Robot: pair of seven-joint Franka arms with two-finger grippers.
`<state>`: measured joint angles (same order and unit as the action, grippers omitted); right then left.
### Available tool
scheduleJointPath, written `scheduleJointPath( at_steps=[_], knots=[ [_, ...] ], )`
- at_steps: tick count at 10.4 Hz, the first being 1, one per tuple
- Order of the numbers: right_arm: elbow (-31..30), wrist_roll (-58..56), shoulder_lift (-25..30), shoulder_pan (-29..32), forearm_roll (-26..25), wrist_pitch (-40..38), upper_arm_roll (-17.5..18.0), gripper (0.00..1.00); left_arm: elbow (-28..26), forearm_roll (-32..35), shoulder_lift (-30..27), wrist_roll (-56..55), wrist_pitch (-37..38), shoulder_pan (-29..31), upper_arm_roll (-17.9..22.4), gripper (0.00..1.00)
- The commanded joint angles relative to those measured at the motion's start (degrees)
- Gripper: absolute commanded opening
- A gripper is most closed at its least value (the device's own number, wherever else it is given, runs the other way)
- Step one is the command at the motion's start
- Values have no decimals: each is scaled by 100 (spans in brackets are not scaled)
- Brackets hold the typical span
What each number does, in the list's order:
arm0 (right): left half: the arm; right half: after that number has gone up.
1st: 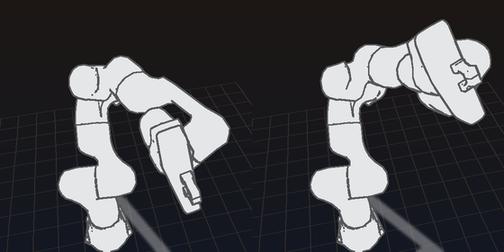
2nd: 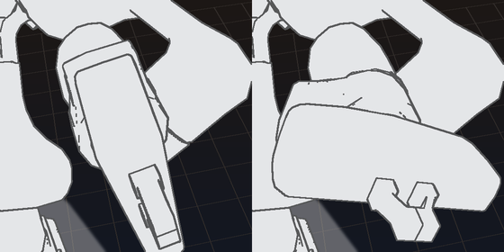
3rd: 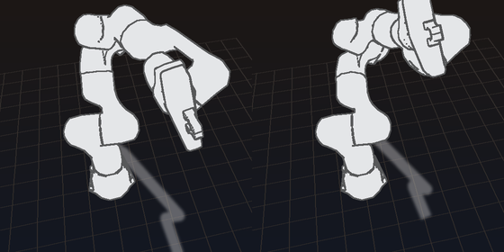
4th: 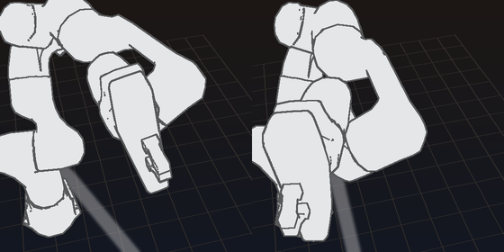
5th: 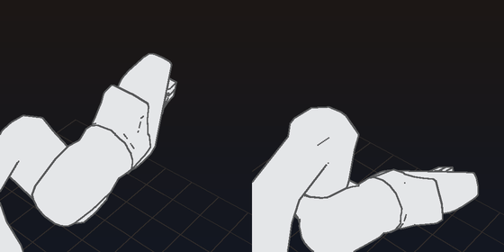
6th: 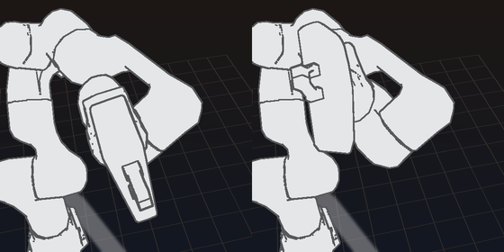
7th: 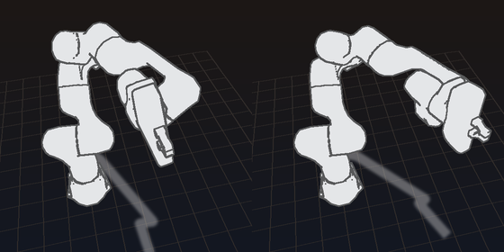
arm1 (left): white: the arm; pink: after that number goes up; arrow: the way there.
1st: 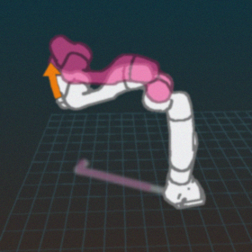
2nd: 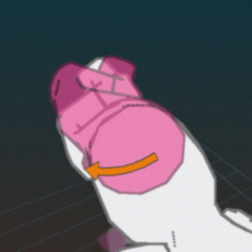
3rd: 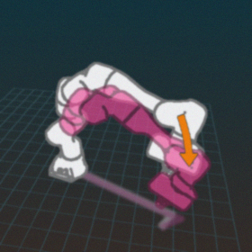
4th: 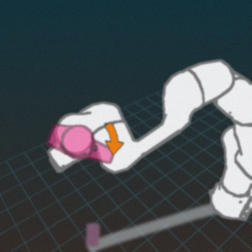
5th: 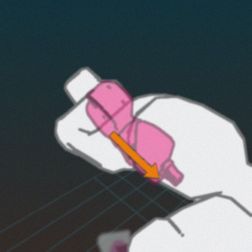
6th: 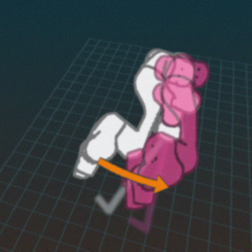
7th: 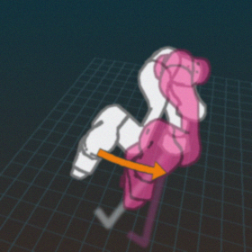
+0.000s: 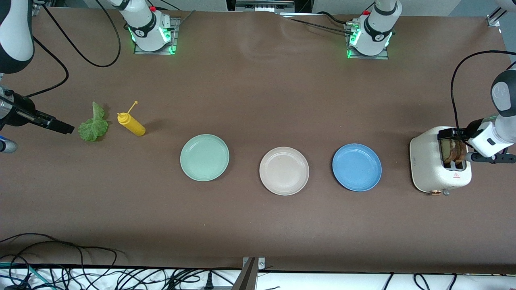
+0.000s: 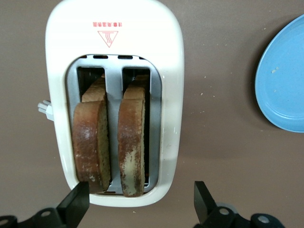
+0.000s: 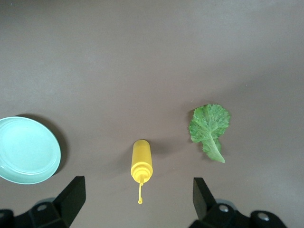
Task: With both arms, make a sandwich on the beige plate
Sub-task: 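Grasp a bread slice with the left gripper and lift it out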
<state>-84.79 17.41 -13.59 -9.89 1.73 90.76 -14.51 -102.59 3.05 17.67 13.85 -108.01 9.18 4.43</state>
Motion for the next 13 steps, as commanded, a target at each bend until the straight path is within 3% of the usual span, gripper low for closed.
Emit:
scheduleJointPath(
  at_steps=[1,5,7,10,13],
  knots=[
    [94,-36,-12,31,82,-102,1,100,20,-112,44,-23,-54,-48,14,97],
    [94,-36,-12,31,82,-102,1,100,28,-103,105,-234,-62,-92,14,96],
    [94,-36,-12,31,91,-93,1,100,28,-103,132,-208,-62,-75,14,87],
    [94,-36,-12,31,82,-93,1,100,37,-95,132,-164,-62,-48,14,50],
    [94,-36,-12,31,82,-93,1,100,37,-86,140,-146,-19,-31,14,23]
  ],
)
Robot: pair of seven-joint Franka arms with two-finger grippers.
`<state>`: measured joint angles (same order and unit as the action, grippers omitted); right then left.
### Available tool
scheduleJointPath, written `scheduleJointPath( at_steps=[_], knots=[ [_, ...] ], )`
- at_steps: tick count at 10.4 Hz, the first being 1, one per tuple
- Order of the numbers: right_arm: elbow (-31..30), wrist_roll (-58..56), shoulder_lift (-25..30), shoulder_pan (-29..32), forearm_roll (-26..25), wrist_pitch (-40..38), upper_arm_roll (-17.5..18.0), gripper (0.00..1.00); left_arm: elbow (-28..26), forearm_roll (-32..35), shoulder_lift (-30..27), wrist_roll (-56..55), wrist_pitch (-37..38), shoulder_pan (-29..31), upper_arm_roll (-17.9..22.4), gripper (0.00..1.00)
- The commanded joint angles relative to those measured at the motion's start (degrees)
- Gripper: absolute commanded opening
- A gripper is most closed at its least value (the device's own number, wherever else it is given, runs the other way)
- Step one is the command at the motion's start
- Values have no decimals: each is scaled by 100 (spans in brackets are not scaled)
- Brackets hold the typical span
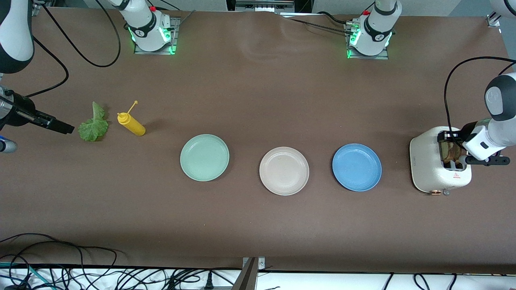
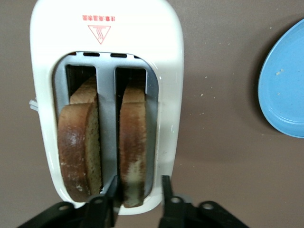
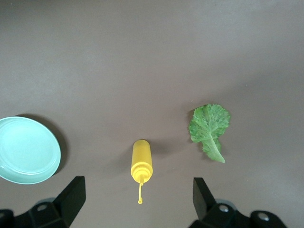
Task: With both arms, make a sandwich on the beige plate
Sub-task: 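Grasp a bread slice with the left gripper and lift it out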
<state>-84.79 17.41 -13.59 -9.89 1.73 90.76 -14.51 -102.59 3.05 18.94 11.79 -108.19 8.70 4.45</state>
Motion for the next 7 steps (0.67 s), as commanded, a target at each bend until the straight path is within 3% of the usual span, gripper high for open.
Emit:
scheduleJointPath(
  at_steps=[1,2,7],
  knots=[
    [94,-36,-12,31,82,-93,1,100,37,-77,13,60,8,26,12,13],
    [94,-36,-21,31,82,-93,1,100,37,-51,4,60,17,26,12,2],
    [94,-36,-12,31,82,-93,1,100,475,-42,-92,253,587,35,29,0]
  ],
)
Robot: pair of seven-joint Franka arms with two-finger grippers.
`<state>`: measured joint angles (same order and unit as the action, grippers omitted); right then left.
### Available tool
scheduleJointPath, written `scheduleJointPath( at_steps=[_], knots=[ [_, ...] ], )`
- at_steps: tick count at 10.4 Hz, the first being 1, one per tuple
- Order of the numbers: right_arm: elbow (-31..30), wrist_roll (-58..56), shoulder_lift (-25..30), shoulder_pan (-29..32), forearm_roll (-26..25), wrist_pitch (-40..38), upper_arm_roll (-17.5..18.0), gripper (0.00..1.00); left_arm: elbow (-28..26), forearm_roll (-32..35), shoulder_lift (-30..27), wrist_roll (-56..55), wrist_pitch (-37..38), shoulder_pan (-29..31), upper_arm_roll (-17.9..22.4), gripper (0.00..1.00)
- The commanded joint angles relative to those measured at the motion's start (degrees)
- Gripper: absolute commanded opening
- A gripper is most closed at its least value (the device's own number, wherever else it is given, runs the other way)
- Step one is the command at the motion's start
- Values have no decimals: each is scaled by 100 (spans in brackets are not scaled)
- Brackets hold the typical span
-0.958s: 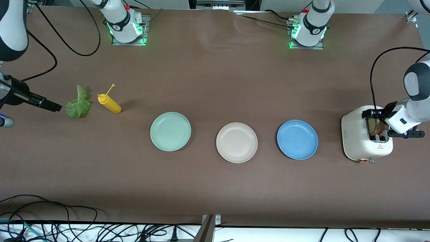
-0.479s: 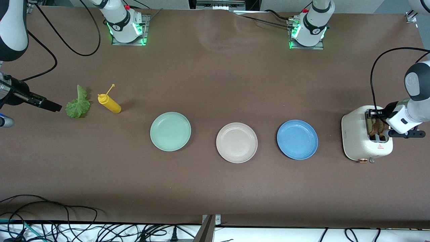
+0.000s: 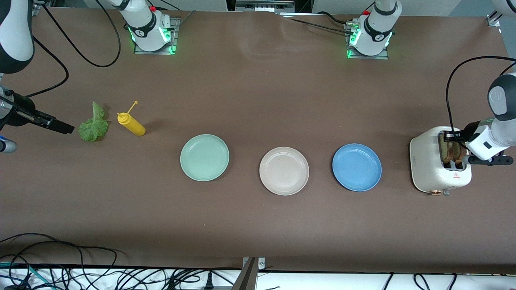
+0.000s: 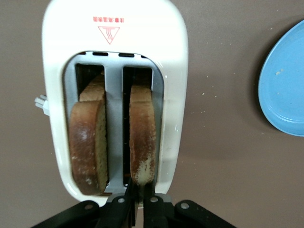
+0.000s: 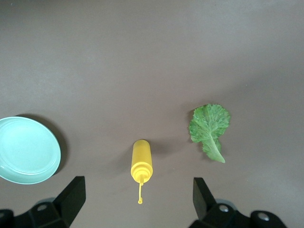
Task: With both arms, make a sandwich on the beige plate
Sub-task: 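Grasp a bread slice with the left gripper and lift it out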
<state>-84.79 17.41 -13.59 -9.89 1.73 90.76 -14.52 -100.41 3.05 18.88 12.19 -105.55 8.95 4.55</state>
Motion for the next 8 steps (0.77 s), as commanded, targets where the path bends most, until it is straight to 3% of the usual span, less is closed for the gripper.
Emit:
scheduleJointPath(
  at_steps=[1,8],
  knots=[
    [94,-36,-12,31,91,-93,1,100,345,-42,-156,275,481,10,28,0],
    [94,-36,-12,31,91,-93,1,100,1224,134,-833,284,2063,-69,-104,0]
  ],
)
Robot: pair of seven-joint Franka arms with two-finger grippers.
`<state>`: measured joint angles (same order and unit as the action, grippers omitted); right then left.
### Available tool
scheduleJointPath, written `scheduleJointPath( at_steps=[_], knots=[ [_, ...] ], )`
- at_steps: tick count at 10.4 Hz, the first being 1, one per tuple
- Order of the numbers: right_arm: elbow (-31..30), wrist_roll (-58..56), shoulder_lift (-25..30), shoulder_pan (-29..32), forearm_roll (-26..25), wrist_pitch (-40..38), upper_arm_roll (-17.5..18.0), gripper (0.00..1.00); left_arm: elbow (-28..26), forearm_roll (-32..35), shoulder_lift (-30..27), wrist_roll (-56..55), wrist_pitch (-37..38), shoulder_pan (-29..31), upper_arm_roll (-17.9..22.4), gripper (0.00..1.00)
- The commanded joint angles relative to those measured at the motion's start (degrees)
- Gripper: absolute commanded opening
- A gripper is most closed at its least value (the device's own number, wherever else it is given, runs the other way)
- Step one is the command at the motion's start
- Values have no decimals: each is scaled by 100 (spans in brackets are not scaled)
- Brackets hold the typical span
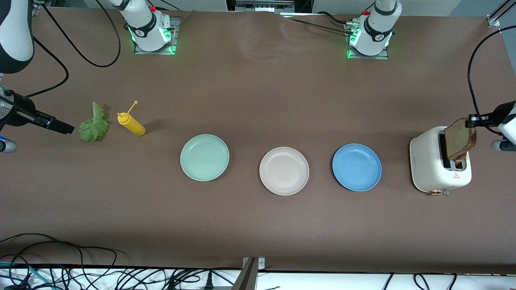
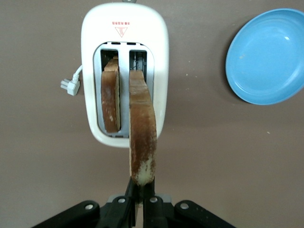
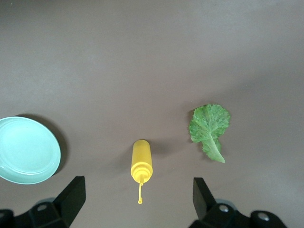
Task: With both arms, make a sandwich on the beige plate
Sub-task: 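Carry the bread slice with the left gripper over the beige plate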
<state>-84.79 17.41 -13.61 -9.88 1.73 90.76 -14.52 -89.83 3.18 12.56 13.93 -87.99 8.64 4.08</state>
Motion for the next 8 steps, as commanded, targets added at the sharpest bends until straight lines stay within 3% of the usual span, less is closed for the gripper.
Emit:
scheduleJointPath(
  at_steps=[1,8],
  knots=[
    [94,-36,-11,30,91,-93,2,100,315,113,-202,101,387,-29,-108,0],
    [94,-36,-11,30,91,-93,2,100,317,8,-158,-461,335,-46,-723,0]
  ],
)
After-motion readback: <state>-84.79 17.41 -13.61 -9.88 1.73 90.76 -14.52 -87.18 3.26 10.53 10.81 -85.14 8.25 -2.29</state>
